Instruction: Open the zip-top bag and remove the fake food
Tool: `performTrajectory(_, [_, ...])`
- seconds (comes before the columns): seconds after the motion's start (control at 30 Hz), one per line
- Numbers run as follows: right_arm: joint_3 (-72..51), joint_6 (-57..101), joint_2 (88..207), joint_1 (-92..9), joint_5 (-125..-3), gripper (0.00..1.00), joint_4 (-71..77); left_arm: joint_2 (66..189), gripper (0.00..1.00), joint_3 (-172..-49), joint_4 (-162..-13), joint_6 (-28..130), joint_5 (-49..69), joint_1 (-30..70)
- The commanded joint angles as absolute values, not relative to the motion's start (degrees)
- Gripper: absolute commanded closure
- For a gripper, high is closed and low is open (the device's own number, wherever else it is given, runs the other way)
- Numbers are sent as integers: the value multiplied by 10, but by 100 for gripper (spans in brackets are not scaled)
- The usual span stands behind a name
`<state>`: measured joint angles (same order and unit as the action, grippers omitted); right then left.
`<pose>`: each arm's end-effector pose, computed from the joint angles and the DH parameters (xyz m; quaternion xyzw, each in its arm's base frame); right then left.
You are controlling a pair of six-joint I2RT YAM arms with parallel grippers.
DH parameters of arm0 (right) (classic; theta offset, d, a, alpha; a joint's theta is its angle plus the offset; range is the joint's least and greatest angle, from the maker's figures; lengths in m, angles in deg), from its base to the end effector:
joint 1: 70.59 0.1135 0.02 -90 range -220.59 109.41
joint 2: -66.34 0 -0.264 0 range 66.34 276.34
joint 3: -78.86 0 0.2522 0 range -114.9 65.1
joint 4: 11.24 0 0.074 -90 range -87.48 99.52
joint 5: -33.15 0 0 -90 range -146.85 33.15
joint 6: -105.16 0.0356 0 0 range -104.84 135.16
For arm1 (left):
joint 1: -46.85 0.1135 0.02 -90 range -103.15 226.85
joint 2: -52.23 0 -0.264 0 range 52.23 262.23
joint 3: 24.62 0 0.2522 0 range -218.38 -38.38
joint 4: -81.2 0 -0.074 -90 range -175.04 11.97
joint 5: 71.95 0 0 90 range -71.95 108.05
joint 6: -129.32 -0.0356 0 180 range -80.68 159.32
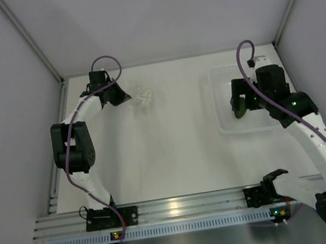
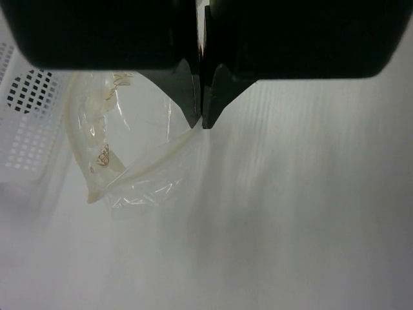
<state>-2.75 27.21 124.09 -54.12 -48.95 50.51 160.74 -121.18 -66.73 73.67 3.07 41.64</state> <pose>0.1893 0.0509 0.3717 -0.0043 0.8967 0.0480 0.4399 0.4259 -0.0481 0.2363 -0.1803 0.8962 -0.2440 0.3238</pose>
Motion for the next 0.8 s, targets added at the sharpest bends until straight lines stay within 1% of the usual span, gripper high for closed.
performTrajectory(0.0, [-28, 270, 1218, -531, -513, 1, 501, 1670, 100, -1212, -762, 782, -124, 420])
performTrajectory(0.03, [-27, 271, 1215, -531, -516, 1, 498, 1681, 100, -1213, -768, 783, -135, 421])
performTrajectory(0.07, [-26, 270, 1211, -530, -518, 1, 496, 1692, 98, -1214, -775, 782, -144, 422])
performTrajectory(0.1, [-23, 270, 1208, -529, -520, 1, 495, 1710, 83, -1216, -776, 780, -146, 423])
performTrajectory(0.13, [-22, 270, 1207, -529, -521, 1, 493, 1716, 78, -1216, -776, 778, -152, 423])
performTrajectory(0.17, [-22, 272, 1203, -530, -522, 1, 492, 1721, 76, -1216, -779, 776, -155, 424])
performTrajectory(0.2, [-23, 271, 1201, -530, -522, 1, 491, 1728, 65, -1215, -779, 775, -157, 425])
performTrajectory(0.27, [-24, 271, 1200, -529, -524, 1, 492, 1731, 56, -1210, -780, 772, -155, 425])
performTrajectory(0.3, [-27, 270, 1200, -529, -526, 1, 491, 1727, 46, -1208, -781, 771, -152, 425])
performTrajectory(0.37, [-30, 272, 1202, -530, -529, 1, 490, 1718, 36, -1194, -781, 770, -123, 429])
performTrajectory(0.43, [-30, 272, 1202, -529, -530, 1, 488, 1685, 33, -1178, -774, 767, -97, 434])
performTrajectory(0.47, [-30, 273, 1202, -530, -530, 0, 490, 1671, 31, -1170, -762, 764, -46, 437])
performTrajectory(0.53, [-28, 271, 1200, -529, -529, 1, 488, 1625, 28, -1160, -734, 754, 1, 441])
performTrajectory(0.57, [-27, 271, 1194, -529, -527, 1, 484, 1606, 27, -1154, -728, 752, 47, 442])
performTrajectory(0.6, [-23, 271, 1190, -530, -526, 1, 477, 1569, 23, -1138, -726, 747, 69, 442])
performTrajectory(0.67, [-18, 273, 1177, -530, -522, 1, 471, 1532, 20, -1125, -713, 743, 127, 442])
performTrajectory(0.7, [-17, 272, 1172, -530, -523, 1, 468, 1496, 15, -1114, -705, 741, 143, 442])
performTrajectory(0.73, [-16, 271, 1167, -530, -521, 1, 466, 1475, 6, -1106, -701, 740, 156, 442])
performTrajectory(0.77, [-15, 274, 1159, -530, -508, 1, 466, 1456, 2, -1101, -693, 739, 165, 442])
